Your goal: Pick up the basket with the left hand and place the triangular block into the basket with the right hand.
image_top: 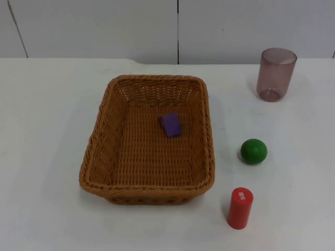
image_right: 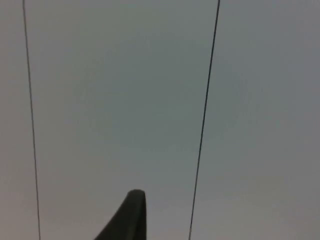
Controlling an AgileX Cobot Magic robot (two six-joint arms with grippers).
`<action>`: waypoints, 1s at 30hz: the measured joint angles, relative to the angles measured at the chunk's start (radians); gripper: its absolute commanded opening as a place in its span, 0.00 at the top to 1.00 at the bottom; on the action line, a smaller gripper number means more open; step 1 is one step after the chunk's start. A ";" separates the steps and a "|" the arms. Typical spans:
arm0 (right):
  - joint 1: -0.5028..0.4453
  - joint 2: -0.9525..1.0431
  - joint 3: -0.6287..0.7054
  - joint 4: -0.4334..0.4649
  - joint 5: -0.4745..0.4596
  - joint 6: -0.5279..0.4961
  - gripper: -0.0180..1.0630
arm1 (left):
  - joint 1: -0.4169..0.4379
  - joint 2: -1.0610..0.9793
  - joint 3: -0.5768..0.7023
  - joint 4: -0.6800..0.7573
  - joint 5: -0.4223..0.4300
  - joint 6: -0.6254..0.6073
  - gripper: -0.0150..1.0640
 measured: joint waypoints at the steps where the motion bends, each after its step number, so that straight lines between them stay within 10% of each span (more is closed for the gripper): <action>1: 0.000 -0.032 0.000 0.000 0.010 -0.002 0.01 | 0.000 -0.049 0.006 0.000 0.018 0.000 0.01; 22: 0.000 -0.423 -0.002 0.000 0.216 -0.060 0.01 | 0.193 -0.505 0.009 -0.065 0.095 0.098 0.01; 30: 0.000 -0.492 0.005 0.005 0.323 -0.021 0.01 | 0.193 -0.559 0.022 -0.230 0.250 0.251 0.01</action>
